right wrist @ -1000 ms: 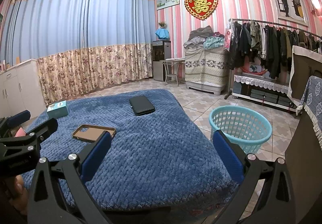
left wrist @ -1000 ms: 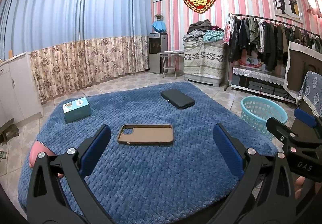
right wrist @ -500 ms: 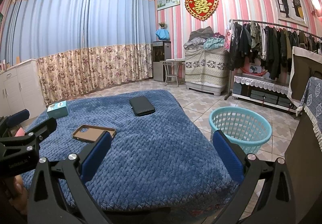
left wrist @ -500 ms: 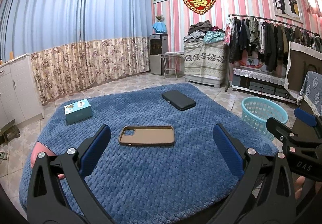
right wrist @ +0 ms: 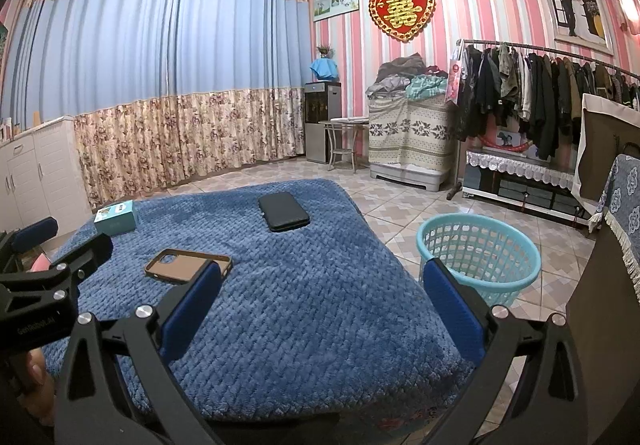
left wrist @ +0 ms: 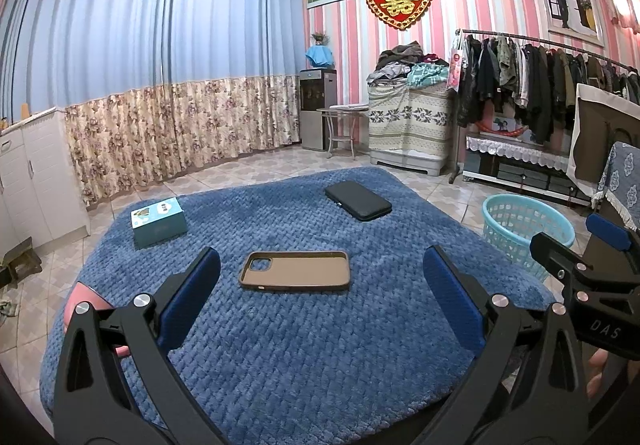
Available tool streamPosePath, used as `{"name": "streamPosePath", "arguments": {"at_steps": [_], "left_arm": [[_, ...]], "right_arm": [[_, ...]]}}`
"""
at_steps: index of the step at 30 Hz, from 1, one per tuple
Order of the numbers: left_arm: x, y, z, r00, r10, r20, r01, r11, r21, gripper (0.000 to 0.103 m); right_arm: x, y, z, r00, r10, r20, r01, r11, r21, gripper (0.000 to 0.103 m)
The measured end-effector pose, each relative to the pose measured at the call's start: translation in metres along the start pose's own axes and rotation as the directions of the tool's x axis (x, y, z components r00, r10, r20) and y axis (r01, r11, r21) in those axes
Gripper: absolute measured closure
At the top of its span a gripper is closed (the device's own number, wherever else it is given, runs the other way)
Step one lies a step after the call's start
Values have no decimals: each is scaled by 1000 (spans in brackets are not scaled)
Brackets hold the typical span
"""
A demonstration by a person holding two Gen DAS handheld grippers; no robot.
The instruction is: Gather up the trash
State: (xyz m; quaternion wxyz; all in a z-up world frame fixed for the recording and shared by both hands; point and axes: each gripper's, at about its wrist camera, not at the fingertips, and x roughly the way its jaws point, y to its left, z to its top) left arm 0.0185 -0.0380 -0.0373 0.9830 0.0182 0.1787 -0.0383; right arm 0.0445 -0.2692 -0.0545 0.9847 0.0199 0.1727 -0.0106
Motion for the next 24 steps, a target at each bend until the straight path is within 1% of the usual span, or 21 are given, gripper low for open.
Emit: {"name": "streamPosePath", "arguments": {"at_steps": [24], "left_arm": [[2,1,1,1000,7,5,-8,1000,1,5]], "right_arm": [[1,0,-2,1000,-1,6,1,1000,3,4]]}}
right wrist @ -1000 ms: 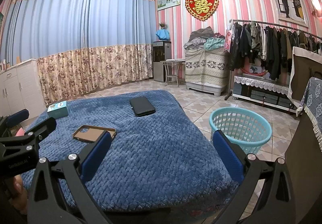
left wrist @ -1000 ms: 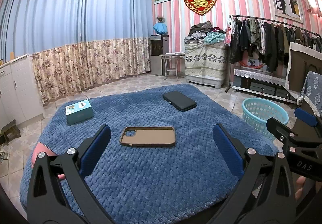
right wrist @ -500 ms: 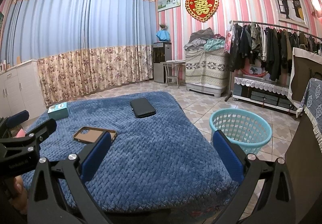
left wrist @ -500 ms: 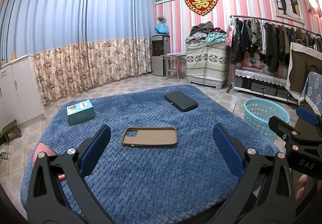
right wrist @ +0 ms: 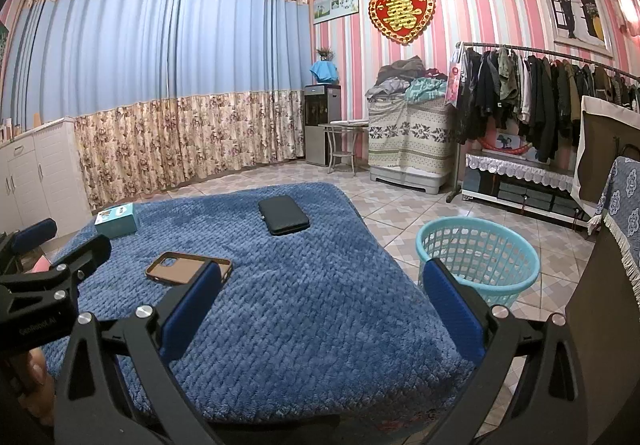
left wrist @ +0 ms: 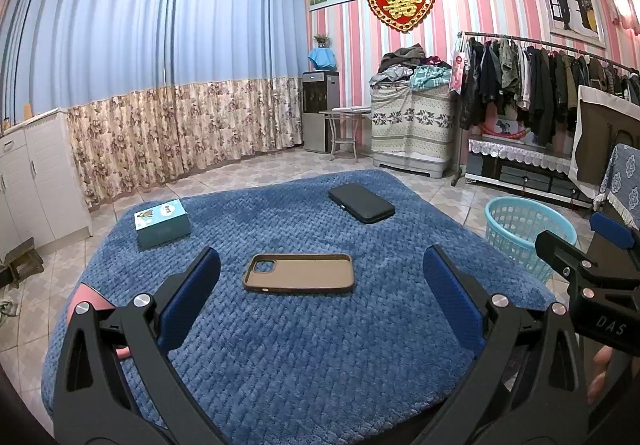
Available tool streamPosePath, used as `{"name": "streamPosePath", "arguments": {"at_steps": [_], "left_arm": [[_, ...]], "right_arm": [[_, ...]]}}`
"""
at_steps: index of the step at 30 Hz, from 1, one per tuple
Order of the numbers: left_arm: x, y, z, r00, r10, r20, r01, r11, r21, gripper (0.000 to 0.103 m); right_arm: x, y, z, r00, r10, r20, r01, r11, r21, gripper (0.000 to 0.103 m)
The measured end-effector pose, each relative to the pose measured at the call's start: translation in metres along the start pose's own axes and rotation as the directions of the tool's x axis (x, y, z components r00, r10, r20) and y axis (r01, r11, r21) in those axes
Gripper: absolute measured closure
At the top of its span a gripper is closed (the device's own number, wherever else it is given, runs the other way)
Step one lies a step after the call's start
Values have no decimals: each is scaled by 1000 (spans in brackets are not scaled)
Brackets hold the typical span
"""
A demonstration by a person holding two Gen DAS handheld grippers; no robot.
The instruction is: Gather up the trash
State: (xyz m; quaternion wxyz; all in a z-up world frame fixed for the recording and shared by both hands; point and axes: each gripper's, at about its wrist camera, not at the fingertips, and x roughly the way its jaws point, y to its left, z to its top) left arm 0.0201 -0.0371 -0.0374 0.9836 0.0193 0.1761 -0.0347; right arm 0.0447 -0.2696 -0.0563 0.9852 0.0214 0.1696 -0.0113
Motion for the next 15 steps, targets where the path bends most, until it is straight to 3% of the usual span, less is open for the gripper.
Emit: {"name": "streamPosePath", "arguments": {"at_steps": [15], "left_arm": [[2,2,-1,1000,0,1,0,1000,1,5]], "right_arm": [[0,-1,-2,1000,0,2,0,1000,-2,4]]}}
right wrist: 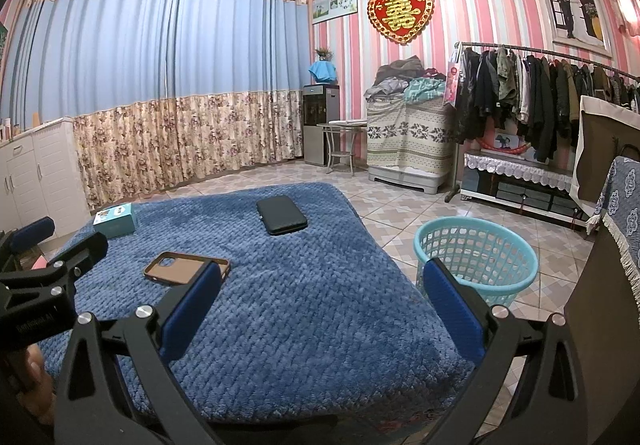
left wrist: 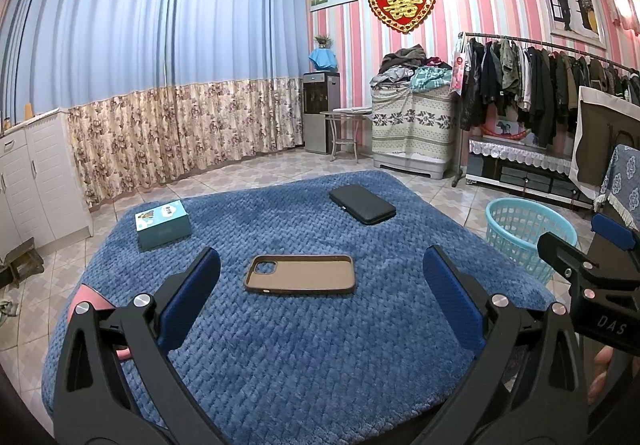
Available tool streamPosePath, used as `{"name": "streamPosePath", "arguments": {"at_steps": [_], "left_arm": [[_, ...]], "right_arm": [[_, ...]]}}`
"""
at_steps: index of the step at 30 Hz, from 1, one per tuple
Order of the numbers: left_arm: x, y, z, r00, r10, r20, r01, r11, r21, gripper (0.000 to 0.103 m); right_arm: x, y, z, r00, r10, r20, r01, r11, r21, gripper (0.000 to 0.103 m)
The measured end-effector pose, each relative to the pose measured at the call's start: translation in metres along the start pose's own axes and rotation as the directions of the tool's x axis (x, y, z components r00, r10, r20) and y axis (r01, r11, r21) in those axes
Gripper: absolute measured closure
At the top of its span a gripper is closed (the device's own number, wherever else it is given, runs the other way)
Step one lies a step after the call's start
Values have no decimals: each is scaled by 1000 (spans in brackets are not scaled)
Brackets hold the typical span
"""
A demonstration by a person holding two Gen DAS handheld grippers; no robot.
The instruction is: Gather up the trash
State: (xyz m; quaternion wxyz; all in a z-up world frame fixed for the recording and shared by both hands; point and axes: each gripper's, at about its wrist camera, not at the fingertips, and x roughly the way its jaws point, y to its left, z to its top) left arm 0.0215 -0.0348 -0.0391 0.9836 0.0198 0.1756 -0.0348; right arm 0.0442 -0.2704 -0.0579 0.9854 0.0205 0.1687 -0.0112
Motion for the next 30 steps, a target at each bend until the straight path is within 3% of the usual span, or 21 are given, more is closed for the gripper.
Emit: {"name": "streamPosePath", "arguments": {"at_steps": [30], "left_arm": [[0,1,-2,1000,4,6,-4,1000,0,5]], "right_arm": [[1,-1,-2,1000,-1,3,1,1000,-4,4]]}}
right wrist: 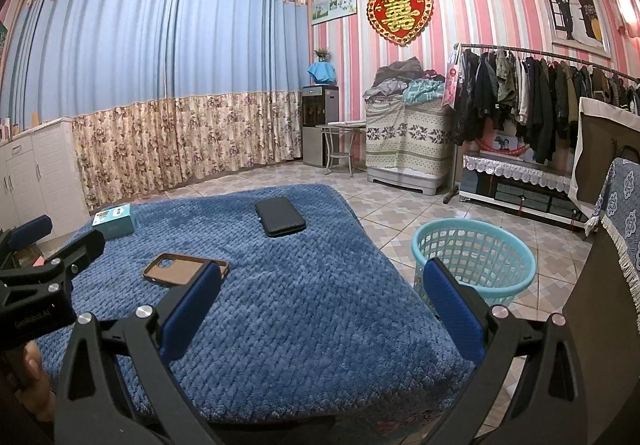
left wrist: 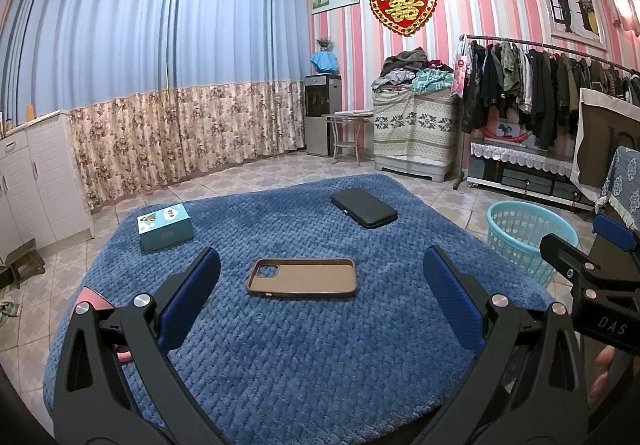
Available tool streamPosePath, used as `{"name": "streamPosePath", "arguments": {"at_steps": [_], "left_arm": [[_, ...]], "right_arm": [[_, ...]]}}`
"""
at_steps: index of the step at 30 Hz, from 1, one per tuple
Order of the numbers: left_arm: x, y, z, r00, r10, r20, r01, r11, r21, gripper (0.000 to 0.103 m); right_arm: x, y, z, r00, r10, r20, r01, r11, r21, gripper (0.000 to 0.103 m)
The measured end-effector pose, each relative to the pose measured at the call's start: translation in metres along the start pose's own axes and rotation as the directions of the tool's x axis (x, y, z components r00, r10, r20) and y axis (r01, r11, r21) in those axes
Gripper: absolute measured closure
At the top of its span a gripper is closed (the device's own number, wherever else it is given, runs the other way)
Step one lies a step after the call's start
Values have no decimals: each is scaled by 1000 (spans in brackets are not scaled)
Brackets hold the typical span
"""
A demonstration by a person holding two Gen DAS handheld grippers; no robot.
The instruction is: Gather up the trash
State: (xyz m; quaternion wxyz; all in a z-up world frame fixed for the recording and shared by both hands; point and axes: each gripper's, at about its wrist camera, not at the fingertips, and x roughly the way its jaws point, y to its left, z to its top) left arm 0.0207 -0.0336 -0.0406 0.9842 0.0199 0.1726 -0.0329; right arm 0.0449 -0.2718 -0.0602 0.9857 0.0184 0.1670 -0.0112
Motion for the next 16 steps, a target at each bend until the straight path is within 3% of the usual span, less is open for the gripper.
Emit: {"name": "streamPosePath", "arguments": {"at_steps": [16], "left_arm": [[6,13,8,1000,4,-3,-4,1000,-9,5]], "right_arm": [[1,-1,-2,1000,0,0,0,1000,0,4]]}}
